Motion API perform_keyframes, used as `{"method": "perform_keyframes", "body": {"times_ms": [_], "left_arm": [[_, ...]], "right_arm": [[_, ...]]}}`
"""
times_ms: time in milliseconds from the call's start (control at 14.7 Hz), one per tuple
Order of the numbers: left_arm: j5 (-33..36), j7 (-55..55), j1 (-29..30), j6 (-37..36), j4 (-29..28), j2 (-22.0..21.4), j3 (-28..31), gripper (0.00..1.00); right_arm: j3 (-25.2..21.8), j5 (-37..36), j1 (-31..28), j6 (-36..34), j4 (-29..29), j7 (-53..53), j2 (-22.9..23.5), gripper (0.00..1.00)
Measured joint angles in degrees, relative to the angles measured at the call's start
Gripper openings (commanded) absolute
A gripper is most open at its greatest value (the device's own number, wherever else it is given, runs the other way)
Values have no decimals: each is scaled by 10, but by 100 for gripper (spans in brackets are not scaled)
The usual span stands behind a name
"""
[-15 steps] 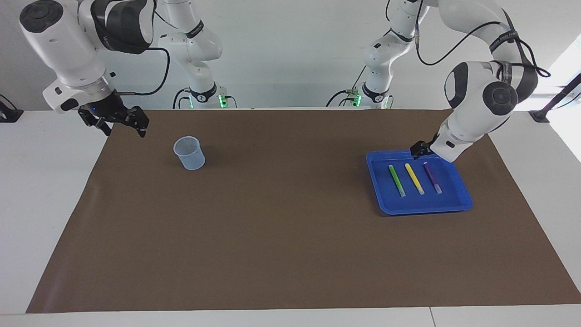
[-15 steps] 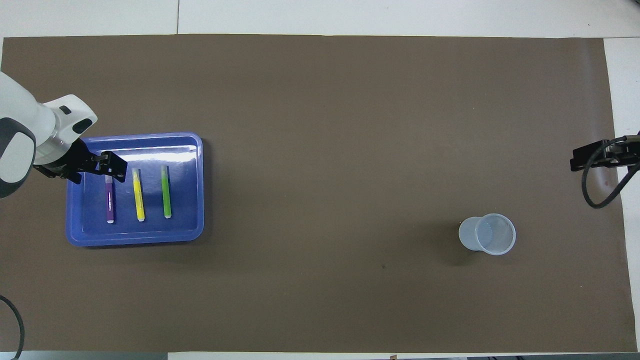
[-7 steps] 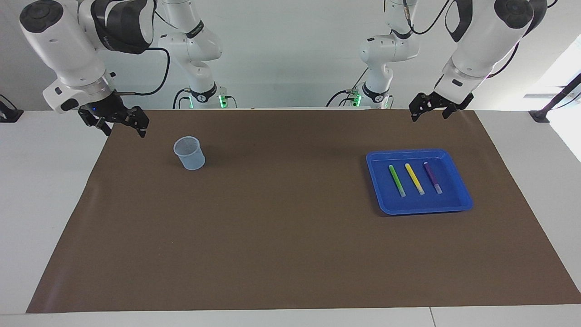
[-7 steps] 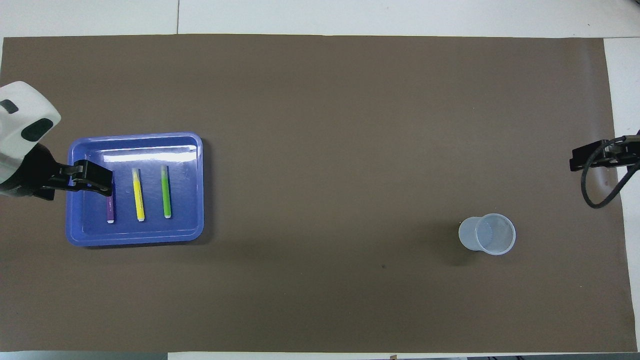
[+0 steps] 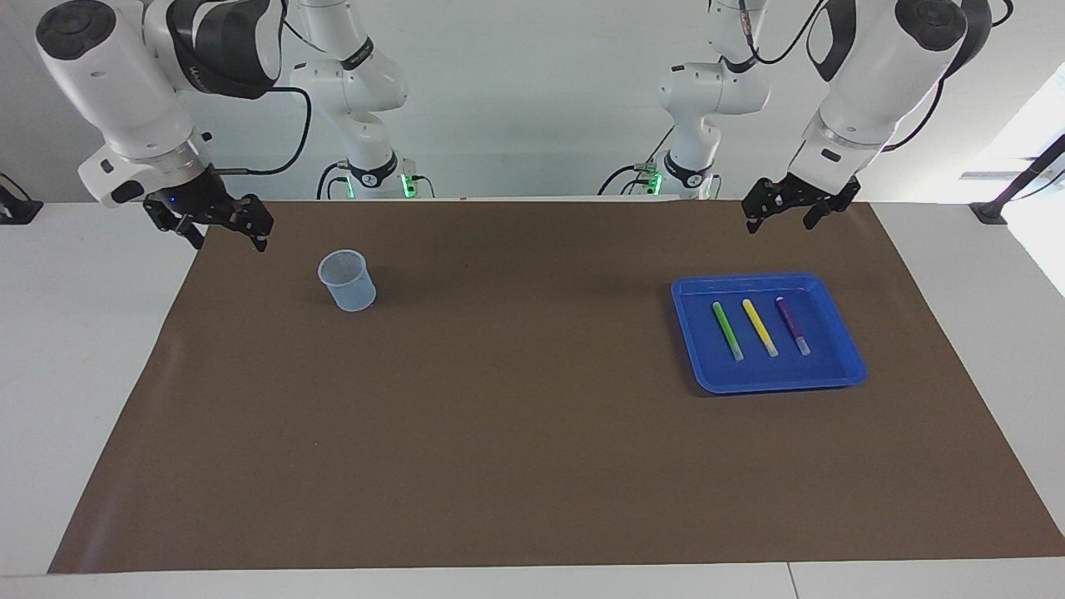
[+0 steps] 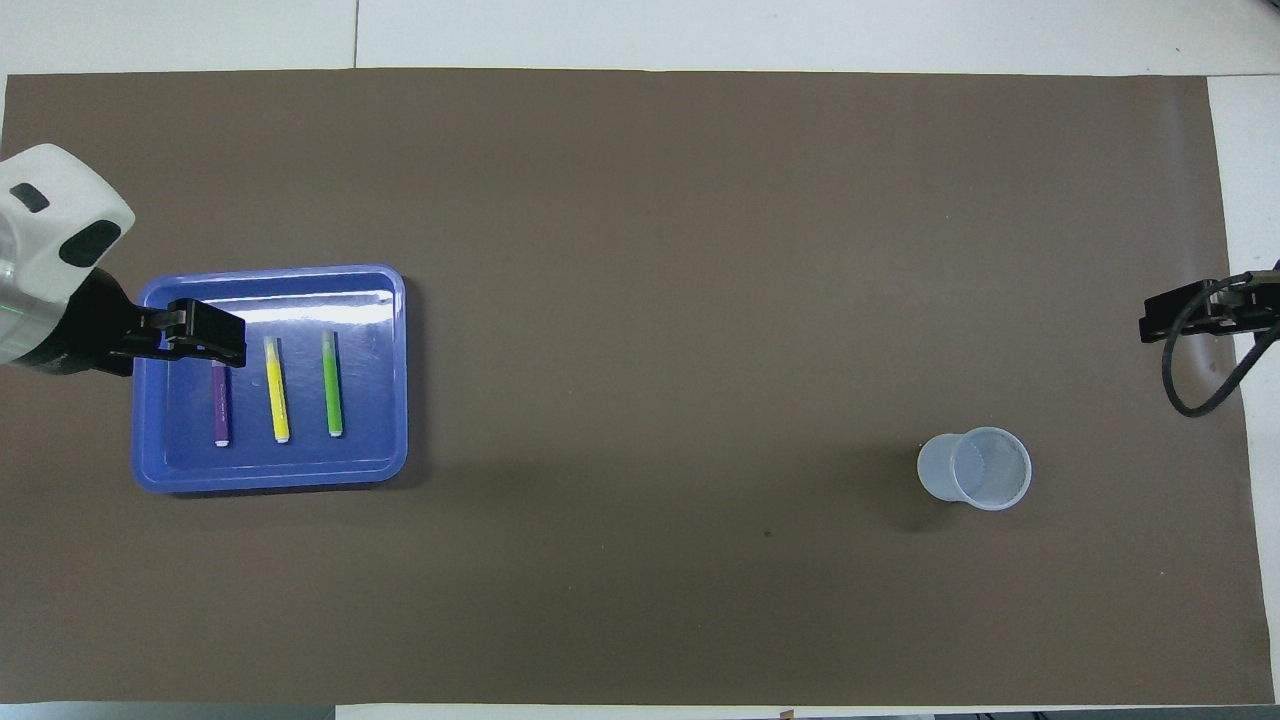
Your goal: Right arm passes pens to left for tray arrangement
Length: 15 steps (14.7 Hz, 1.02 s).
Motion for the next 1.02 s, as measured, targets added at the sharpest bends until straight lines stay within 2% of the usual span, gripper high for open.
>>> {"method": "perform_keyframes", "body": {"times_ms": [750,1023], "left_arm": [[0,-3,3,23,6,0,3,100],[0,-4,39,27,6,-2,8,100]], "right_arm": [[0,0,0,0,0,0,0,100],[0,0,0,0,0,0,0,100]]}}
